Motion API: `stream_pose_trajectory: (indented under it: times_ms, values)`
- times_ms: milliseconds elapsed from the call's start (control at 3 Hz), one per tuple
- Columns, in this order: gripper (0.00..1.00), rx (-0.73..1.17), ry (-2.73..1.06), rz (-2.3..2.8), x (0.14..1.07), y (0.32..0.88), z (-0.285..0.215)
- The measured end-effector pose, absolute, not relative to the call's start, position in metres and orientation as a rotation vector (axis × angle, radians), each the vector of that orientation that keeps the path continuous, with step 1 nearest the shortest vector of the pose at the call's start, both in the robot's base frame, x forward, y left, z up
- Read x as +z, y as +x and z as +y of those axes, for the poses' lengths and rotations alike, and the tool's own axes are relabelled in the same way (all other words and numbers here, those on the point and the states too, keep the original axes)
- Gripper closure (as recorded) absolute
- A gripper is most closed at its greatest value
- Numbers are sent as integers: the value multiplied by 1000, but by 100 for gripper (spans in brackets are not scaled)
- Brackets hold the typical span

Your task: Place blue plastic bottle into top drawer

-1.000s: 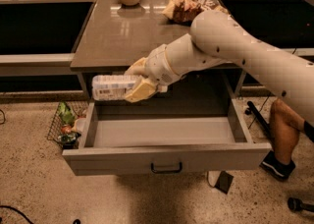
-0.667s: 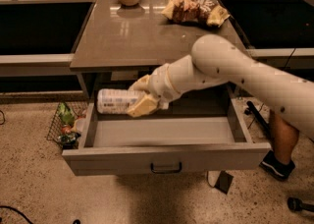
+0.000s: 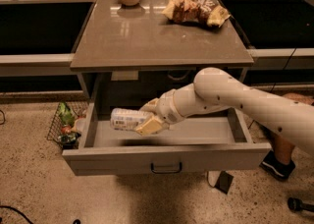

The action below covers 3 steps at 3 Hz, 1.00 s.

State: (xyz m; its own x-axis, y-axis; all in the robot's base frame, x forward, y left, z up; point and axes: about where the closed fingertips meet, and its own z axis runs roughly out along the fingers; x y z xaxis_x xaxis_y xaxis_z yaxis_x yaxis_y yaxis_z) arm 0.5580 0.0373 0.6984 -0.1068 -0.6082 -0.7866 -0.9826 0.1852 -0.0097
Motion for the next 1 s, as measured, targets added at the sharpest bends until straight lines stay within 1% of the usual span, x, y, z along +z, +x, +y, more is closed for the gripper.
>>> stream_pose_trajectory:
  times_ms: [333,667,1000]
  values:
    - [100,715,-1373,1871,660,575,10]
    - [100,699,-1295,1891,644,590,-8]
    - [83,692,-1243,1892,634,604,-19]
